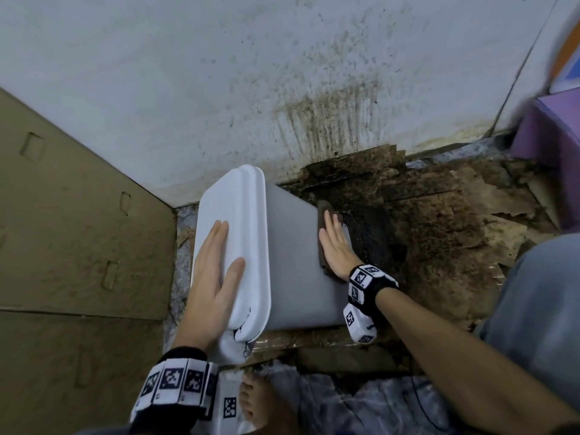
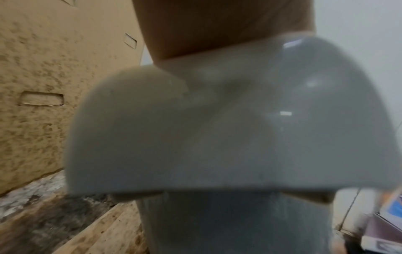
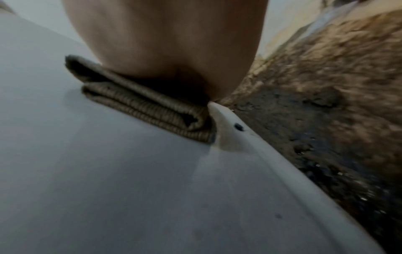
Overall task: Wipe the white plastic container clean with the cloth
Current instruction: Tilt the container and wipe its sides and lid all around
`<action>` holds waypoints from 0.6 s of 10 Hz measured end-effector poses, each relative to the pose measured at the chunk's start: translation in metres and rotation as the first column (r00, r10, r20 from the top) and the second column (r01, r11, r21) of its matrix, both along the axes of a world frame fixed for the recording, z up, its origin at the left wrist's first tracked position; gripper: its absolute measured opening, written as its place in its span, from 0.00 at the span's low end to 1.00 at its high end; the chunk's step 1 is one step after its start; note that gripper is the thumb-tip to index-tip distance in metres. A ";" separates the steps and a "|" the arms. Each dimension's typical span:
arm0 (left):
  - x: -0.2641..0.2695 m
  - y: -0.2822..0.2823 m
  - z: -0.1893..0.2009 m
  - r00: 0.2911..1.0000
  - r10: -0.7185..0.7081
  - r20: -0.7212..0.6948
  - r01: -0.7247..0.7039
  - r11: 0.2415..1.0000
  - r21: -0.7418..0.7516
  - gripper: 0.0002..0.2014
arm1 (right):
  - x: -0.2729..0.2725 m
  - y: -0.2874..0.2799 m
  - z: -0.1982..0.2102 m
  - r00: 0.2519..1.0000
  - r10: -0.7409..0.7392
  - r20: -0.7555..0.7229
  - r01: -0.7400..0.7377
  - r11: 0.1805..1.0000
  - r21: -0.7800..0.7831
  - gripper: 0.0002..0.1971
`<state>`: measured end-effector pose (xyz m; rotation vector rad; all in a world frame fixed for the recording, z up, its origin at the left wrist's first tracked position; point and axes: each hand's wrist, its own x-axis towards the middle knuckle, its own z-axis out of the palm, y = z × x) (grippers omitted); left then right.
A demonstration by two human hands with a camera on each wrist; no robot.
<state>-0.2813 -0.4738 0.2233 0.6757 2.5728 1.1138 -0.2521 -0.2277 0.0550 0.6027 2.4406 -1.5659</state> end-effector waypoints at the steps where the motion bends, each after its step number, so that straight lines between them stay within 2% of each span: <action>1: 0.000 0.000 0.000 1.000 -0.003 0.005 0.003 1.000 -0.002 0.31 | 0.004 0.010 -0.016 0.990 -0.071 0.125 0.071 0.997 0.000 0.24; 2: -0.001 0.000 -0.001 1.000 0.002 0.005 -0.002 1.000 0.002 0.31 | 0.007 0.012 -0.016 0.992 -0.036 0.125 0.040 0.999 -0.025 0.25; 3: -0.002 -0.002 -0.002 1.000 0.002 0.007 -0.002 1.000 -0.001 0.31 | 0.005 0.006 -0.023 0.992 -0.107 0.072 0.107 0.994 0.006 0.27; 4: -0.002 -0.002 -0.001 1.000 0.008 0.004 -0.008 1.000 -0.003 0.31 | 0.005 -0.001 -0.022 0.994 -0.091 0.054 0.089 0.995 0.043 0.27; 6: -0.002 0.003 -0.003 0.999 -0.014 -0.045 0.013 1.000 -0.011 0.32 | 0.001 -0.034 0.032 0.988 -0.045 -0.149 0.053 0.997 0.050 0.29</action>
